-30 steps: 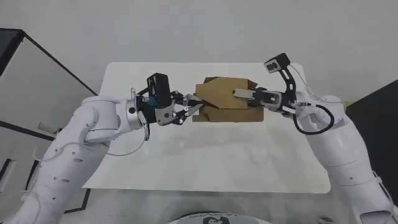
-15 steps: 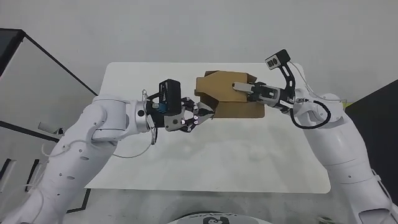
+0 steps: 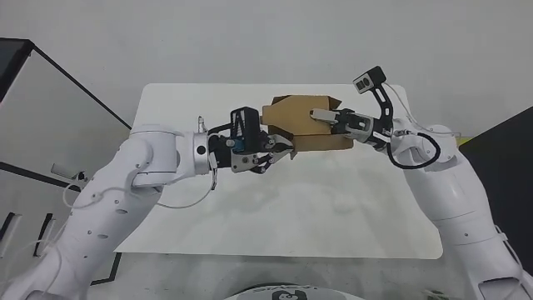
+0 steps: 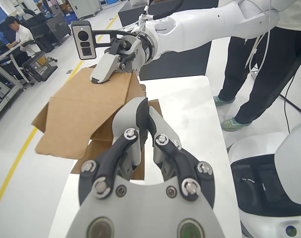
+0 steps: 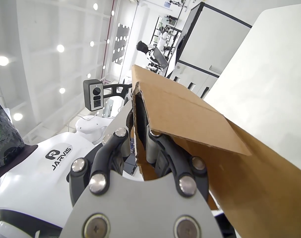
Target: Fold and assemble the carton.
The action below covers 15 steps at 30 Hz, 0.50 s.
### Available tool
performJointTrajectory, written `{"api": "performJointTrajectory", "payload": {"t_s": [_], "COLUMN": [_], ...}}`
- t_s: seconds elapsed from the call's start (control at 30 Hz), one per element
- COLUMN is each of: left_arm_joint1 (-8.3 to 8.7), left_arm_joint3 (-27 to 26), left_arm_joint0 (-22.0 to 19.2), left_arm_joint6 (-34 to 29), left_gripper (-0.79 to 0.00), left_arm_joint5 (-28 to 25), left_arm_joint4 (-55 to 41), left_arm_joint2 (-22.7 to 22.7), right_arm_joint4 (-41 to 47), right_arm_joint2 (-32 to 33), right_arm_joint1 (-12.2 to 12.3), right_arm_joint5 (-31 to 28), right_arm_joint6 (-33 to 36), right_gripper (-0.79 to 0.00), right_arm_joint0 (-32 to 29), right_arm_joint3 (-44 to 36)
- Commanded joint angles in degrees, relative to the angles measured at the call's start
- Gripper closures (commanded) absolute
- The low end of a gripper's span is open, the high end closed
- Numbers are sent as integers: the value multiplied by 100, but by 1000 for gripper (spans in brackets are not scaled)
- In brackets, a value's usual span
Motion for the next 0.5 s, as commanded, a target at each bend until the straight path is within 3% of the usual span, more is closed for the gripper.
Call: {"api": "performJointTrajectory", "payload": {"t_s": [0.0,0.47], "left_arm_joint1": [-6,-24], "left_arm_joint3": [31,117], "left_arm_joint0": [-15,-47], "left_arm_joint6": [11,-3], "left_gripper": [0,0], "left_arm_joint5": [-3,47], "left_arm_joint4": [4,87], "left_arm_joint2": [20,41], "right_arm_joint4": [29,308], "right_arm_joint2": [-15,-169], "right_arm_joint1": [-5,-60], "right_arm_joint5": [19,163], "right_arm_joint6": [24,235], "right_gripper": [0,0], "right_arm_joint0": [12,130], "right_arm_joint3": [18,211]}}
